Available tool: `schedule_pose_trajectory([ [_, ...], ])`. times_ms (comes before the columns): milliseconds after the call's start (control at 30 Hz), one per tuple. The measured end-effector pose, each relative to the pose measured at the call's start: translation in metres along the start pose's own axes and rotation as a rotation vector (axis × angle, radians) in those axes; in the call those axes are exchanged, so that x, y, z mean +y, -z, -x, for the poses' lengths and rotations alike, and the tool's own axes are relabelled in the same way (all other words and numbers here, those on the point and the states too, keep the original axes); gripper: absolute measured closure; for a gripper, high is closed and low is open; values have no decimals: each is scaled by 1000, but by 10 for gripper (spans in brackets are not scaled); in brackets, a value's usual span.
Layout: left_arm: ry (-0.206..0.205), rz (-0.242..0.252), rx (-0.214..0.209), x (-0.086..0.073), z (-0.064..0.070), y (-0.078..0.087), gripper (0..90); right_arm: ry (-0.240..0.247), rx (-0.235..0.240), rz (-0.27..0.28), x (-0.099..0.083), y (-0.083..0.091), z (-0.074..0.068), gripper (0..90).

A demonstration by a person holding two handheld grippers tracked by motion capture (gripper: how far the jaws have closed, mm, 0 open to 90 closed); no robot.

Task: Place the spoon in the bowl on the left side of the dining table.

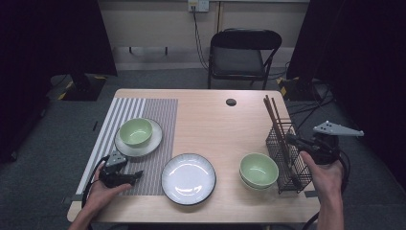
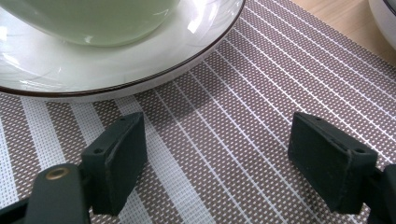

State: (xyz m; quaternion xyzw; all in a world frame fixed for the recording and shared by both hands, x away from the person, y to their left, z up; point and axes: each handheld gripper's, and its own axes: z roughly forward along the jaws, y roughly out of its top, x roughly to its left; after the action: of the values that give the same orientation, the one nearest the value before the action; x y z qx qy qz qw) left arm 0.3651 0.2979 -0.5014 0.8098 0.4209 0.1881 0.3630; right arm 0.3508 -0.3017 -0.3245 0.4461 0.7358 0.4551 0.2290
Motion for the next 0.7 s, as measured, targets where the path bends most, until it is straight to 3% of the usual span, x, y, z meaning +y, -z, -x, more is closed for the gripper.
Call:
schedule_pose_trajectory([
  [500,0,0,0,0,0,0,191,42,28,54,30,2,-11,900],
  [700,14,7,15,0,0,1,230,57,36,85,45,4,-15,900],
])
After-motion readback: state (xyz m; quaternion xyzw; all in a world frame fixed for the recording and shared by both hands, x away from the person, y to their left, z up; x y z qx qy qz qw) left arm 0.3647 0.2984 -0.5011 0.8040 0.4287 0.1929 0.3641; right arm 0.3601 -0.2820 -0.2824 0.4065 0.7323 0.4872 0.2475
